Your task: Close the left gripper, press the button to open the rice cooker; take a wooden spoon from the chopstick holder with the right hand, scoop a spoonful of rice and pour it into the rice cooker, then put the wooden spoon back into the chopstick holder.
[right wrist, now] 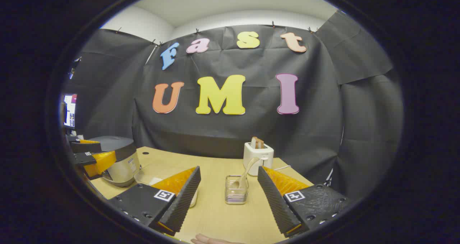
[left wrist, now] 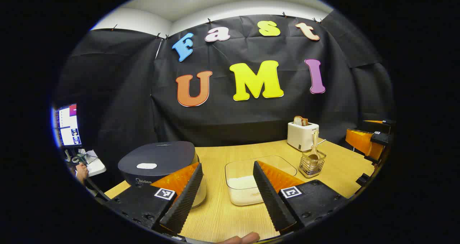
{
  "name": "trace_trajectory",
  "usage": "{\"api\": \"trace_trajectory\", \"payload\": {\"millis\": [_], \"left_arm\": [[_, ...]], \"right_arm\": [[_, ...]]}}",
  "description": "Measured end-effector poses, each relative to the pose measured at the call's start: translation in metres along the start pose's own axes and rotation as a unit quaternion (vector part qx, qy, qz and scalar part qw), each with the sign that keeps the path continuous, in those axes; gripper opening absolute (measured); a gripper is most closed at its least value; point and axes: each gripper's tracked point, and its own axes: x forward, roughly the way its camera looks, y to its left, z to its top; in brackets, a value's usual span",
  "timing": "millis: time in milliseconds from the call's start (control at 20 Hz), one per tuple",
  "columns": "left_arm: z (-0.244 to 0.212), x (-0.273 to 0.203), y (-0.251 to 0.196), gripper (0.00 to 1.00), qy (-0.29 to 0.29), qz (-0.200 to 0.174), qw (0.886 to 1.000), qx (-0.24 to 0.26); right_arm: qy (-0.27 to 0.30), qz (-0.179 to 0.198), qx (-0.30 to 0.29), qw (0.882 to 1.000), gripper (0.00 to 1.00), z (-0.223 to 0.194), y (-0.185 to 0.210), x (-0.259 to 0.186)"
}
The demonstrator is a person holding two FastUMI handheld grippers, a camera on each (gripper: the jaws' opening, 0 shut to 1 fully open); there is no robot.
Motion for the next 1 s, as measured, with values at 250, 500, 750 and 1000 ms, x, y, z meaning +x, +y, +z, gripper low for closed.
{"api": "trace_trajectory", "payload": {"millis": [250,500,750,1000], "left_arm": [[-0.002,0.002,0.001,0.90,0.001,0.004,1.000,-0.008],[-0.005,0.002,0.001,0.89,0.005,0.005,1.000,-0.014],[-0.001,0.003,0.017,0.89,0.004,0.018,1.000,-0.019],[-0.006,0.002,0.045,0.78,0.018,0.031,0.999,-0.023]], "right_arm": [[-0.004,-0.006,-0.006,1.000,0.95,0.002,-0.004,-0.001],[-0.001,-0.008,-0.006,1.000,0.96,0.000,-0.006,0.000],[0.002,-0.013,-0.009,1.000,0.95,-0.001,-0.009,0.001],[0.000,-0.015,-0.009,1.000,0.95,0.001,-0.011,0.001]]}}
